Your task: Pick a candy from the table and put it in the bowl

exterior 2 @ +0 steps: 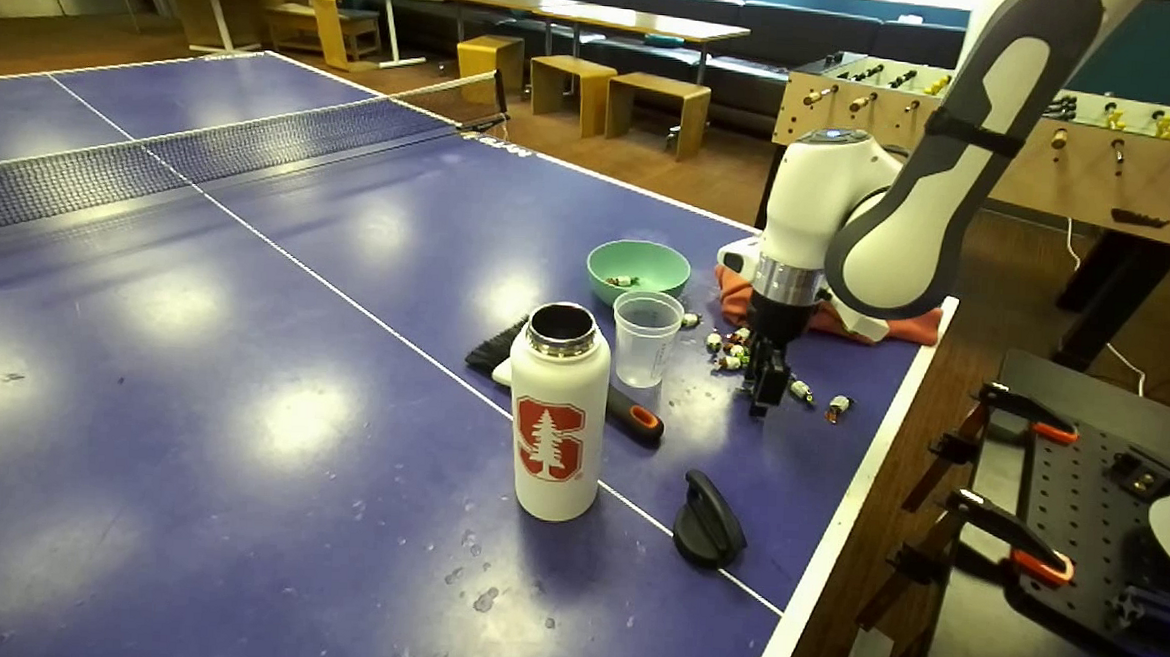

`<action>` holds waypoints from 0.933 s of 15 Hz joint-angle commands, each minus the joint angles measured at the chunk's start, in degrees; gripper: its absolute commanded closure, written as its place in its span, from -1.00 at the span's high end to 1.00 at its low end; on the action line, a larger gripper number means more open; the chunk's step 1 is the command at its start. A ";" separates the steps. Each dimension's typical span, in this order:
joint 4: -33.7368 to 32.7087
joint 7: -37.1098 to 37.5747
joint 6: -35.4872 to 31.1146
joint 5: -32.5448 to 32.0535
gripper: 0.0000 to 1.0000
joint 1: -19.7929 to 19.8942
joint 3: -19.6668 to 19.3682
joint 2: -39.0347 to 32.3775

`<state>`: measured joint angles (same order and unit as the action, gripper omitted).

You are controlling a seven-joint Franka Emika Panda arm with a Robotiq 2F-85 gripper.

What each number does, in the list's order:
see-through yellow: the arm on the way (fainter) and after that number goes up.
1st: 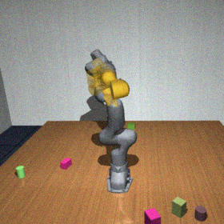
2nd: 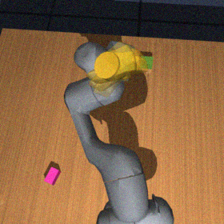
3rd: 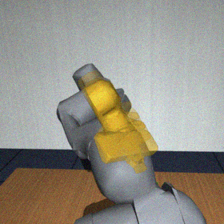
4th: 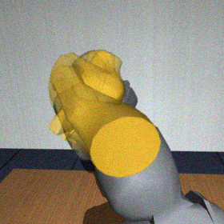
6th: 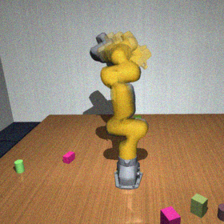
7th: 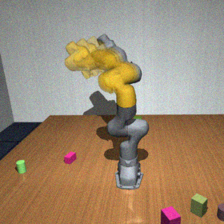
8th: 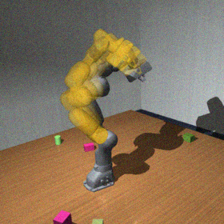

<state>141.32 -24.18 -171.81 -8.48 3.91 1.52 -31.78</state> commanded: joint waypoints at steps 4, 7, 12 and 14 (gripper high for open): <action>-0.75 3.15 1.08 -1.75 -0.54 -0.91 -0.95 0.53; -0.04 4.55 0.77 -2.27 -0.97 -2.26 -2.24 1.59; 2.05 7.60 -0.48 -4.62 -1.00 -6.36 -5.17 5.47; 2.83 8.65 -2.12 -6.28 -0.99 -8.30 -7.41 8.37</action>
<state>140.85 -18.65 -172.28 -11.95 -1.18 -2.68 -29.60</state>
